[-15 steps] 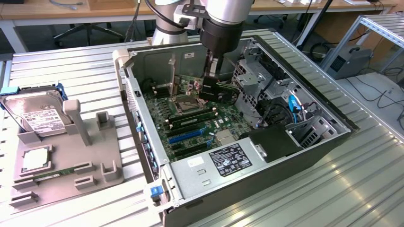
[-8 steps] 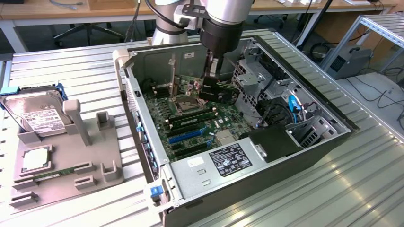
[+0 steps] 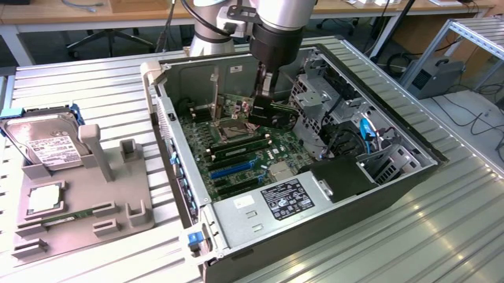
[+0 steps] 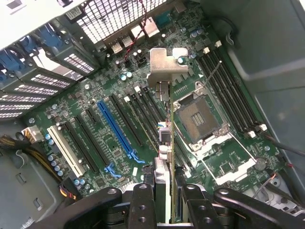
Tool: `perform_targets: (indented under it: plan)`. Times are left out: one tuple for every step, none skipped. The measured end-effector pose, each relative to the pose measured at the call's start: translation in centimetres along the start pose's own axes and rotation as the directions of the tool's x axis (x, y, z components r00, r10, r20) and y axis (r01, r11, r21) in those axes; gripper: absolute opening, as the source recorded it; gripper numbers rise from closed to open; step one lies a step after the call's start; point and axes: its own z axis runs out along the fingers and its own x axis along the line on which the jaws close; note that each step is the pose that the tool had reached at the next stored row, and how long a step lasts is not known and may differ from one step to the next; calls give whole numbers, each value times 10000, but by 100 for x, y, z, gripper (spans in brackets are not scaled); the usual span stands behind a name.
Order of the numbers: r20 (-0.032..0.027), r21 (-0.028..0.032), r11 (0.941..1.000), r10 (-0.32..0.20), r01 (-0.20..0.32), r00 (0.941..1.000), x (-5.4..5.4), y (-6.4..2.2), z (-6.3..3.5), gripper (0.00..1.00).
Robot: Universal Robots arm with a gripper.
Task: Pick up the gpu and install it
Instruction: 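Insert the gpu into the slot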
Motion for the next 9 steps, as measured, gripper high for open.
perform_targets:
  plan:
    - [-1,0,10000,-11,11,10000,0,0,0,27]
    - [-1,-1,10000,-25,25,10000,0,0,0,27]
    - [-1,-1,10000,-37,37,10000,0,0,0,27]
    - [-1,-1,10000,-50,50,10000,0,0,0,27]
    - [-2,-2,10000,-62,62,10000,0,0,0,27]
    - [-2,-2,10000,-74,74,10000,0,0,0,27]
    - [-2,-2,10000,-85,85,10000,0,0,0,27]
    - [-2,-3,10000,-98,98,10000,0,0,0,27]
    - [-2,-3,9999,-111,111,9999,0,0,0,27]
